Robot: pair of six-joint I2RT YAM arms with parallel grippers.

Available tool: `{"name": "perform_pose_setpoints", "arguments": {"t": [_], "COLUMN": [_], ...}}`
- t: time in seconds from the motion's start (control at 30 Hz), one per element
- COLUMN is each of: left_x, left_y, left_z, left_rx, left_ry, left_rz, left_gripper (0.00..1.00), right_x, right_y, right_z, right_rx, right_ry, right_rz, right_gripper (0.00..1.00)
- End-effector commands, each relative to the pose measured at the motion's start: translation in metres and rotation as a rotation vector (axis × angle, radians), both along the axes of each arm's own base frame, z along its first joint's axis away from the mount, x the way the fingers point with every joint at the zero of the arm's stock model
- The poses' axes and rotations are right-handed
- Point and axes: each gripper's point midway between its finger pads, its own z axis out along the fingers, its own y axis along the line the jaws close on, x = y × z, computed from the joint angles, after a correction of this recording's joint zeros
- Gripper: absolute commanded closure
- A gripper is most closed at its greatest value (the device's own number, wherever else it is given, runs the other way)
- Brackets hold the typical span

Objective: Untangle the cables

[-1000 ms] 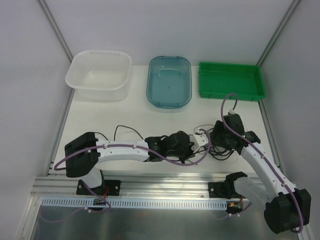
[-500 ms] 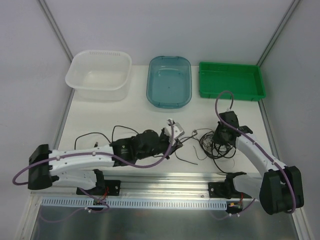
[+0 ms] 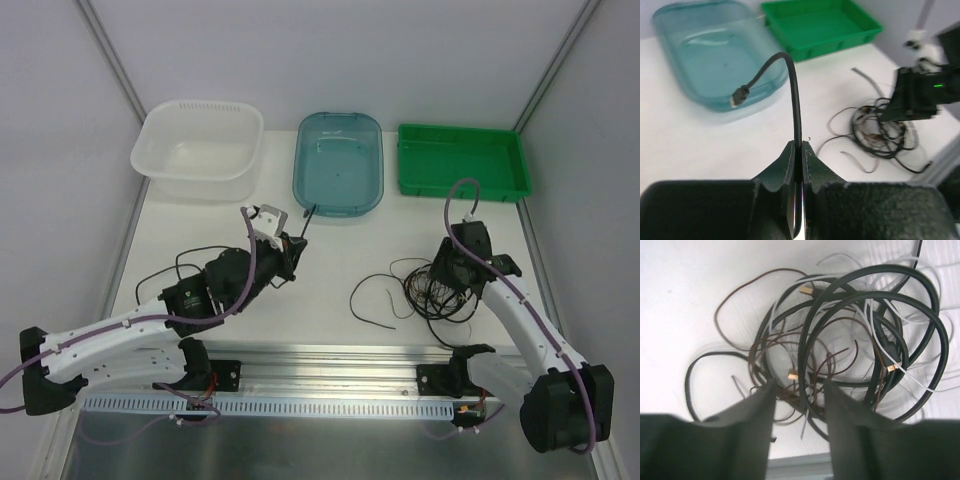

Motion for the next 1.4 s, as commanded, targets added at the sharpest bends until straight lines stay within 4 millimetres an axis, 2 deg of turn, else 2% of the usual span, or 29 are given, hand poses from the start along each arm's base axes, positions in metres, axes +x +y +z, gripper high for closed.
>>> {"name": "perform_pose_setpoints", "arguments": {"t": [0.0, 0.1, 0.17, 0.23, 0.27, 0.37, 0.43, 0.47, 0.53, 0.57, 0.67, 0.73, 0.77, 0.83, 0.87, 0.9, 0.93, 1.0, 1.03, 1.07, 1.13, 1.17, 1.23, 1.3, 1.37], "left_x": [0.025, 0.036, 0.039, 0.037, 0.035, 0.029, 0.021, 0.017, 0.014, 0.009, 0.003, 0.002, 0.001, 0.000, 0.003, 0.005, 0.007, 0.015, 0.018, 0.025, 0.029, 0.034, 0.036, 0.037, 0.034], "left_y": [0.040, 0.069, 0.094, 0.113, 0.123, 0.157, 0.172, 0.180, 0.195, 0.202, 0.220, 0.233, 0.238, 0.241, 0.245, 0.244, 0.240, 0.234, 0.231, 0.224, 0.217, 0.208, 0.204, 0.208, 0.215], "left_z": [-0.018, -0.032, -0.042, -0.067, -0.073, -0.121, -0.141, -0.161, -0.178, -0.194, -0.217, -0.225, -0.228, -0.234, -0.230, -0.227, -0.229, -0.218, -0.221, -0.212, -0.214, -0.207, -0.202, -0.197, -0.194], "left_rx": [-0.043, -0.087, -0.092, -0.094, -0.108, -0.168, -0.191, -0.213, -0.246, -0.250, -0.278, -0.283, -0.276, -0.263, -0.252, -0.240, -0.198, -0.122, -0.064, -0.028, 0.042, 0.045, 0.037, 0.026, 0.023], "left_ry": [0.159, 0.222, 0.234, 0.303, 0.321, 0.426, 0.465, 0.496, 0.528, 0.554, 0.608, 0.630, 0.639, 0.679, 0.681, 0.684, 0.707, 0.706, 0.730, 0.733, 0.770, 0.779, 0.783, 0.763, 0.766], "left_rz": [0.220, 0.375, 0.478, 0.567, 0.604, 0.766, 0.829, 0.875, 0.940, 0.977, 1.071, 1.130, 1.150, 1.169, 1.181, 1.174, 1.157, 1.104, 1.089, 1.043, 1.006, 0.960, 0.942, 0.960, 0.982], "left_gripper": [1.00, 1.00, 1.00, 1.00, 1.00, 1.00, 1.00, 1.00, 1.00, 1.00, 1.00, 0.98, 0.88, 0.78, 0.73, 0.63, 0.62, 0.65, 0.66, 0.67, 0.57, 0.50, 0.35, 0.27, 0.11], "right_x": [0.006, 0.001, -0.004, -0.008, -0.011, -0.018, -0.021, -0.021, -0.025, -0.026, -0.031, -0.032, -0.033, -0.034, -0.036, -0.036, -0.036, -0.037, -0.037, -0.037, -0.038, -0.038, -0.041, -0.043, -0.050], "right_y": [0.004, 0.011, 0.018, 0.026, 0.032, 0.050, 0.055, 0.058, 0.064, 0.066, 0.074, 0.077, 0.079, 0.083, 0.085, 0.086, 0.087, 0.090, 0.090, 0.091, 0.093, 0.094, 0.096, 0.098, 0.107], "right_z": [0.043, 0.057, 0.068, 0.075, 0.078, 0.084, 0.086, 0.087, 0.085, 0.082, 0.077, 0.076, 0.075, 0.074, 0.073, 0.074, 0.074, 0.074, 0.076, 0.075, 0.077, 0.078, 0.080, 0.081, 0.081], "right_rx": [-0.002, -0.011, -0.007, 0.013, 0.038, 0.089, 0.101, 0.104, 0.107, 0.108, 0.114, 0.117, 0.120, 0.123, 0.125, 0.126, 0.127, 0.129, 0.128, 0.126, 0.127, 0.127, 0.127, 0.129, 0.163], "right_ry": [-0.094, -0.124, -0.154, -0.181, -0.190, -0.222, -0.239, -0.246, -0.244, -0.237, -0.227, -0.225, -0.223, -0.223, -0.221, -0.222, -0.222, -0.221, -0.225, -0.223, -0.228, -0.231, -0.234, -0.233, -0.219], "right_rz": [0.059, 0.116, 0.166, 0.204, 0.229, 0.308, 0.334, 0.347, 0.376, 0.383, 0.420, 0.432, 0.437, 0.452, 0.462, 0.464, 0.472, 0.483, 0.487, 0.493, 0.503, 0.509, 0.526, 0.542, 0.581], "right_gripper": [0.51, 0.33, 0.27, 0.25, 0.23, 0.21, 0.21, 0.21, 0.21, 0.21, 0.20, 0.20, 0.20, 0.20, 0.20, 0.20, 0.20, 0.20, 0.20, 0.20, 0.20, 0.20, 0.19, 0.19, 0.19]}}
